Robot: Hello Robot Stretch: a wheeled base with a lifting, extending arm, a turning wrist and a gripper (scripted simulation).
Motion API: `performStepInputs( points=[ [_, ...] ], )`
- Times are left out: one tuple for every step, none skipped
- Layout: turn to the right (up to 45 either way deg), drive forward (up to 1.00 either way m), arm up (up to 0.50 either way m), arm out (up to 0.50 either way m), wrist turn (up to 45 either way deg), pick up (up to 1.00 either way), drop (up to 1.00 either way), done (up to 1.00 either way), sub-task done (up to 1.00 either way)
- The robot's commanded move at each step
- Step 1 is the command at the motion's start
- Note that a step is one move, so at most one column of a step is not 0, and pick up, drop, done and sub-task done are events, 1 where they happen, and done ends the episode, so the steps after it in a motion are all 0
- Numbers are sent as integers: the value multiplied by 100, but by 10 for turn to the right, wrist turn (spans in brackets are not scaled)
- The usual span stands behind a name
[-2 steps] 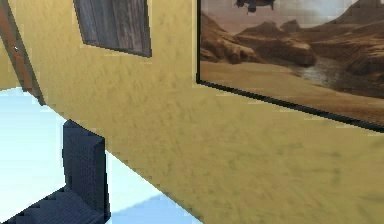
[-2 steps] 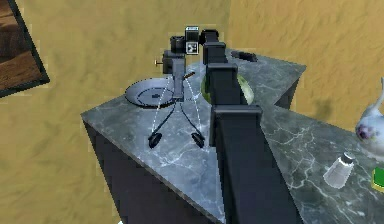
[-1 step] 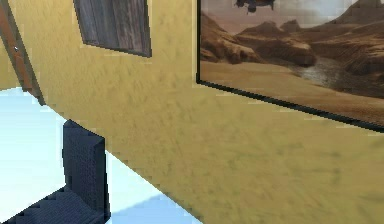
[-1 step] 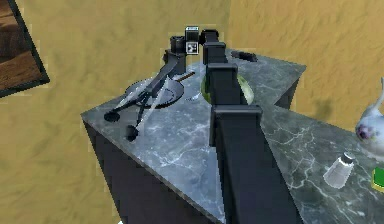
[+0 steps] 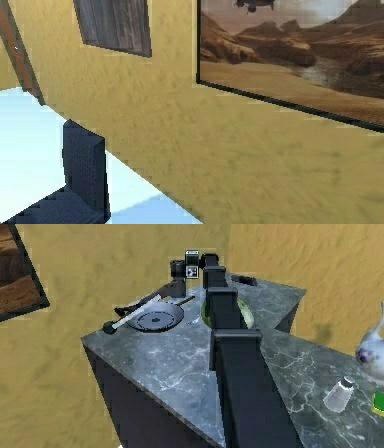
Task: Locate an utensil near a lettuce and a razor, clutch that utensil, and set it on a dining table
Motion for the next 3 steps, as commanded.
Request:
performStepInputs(
  points=[
    [0, 0, 0, 0, 450, 0, 0, 0, 0],
    [0, 0, 0, 0, 120, 0, 0, 0, 0],
    [0, 0, -12, 0, 0, 0, 0, 0, 0]
  ],
)
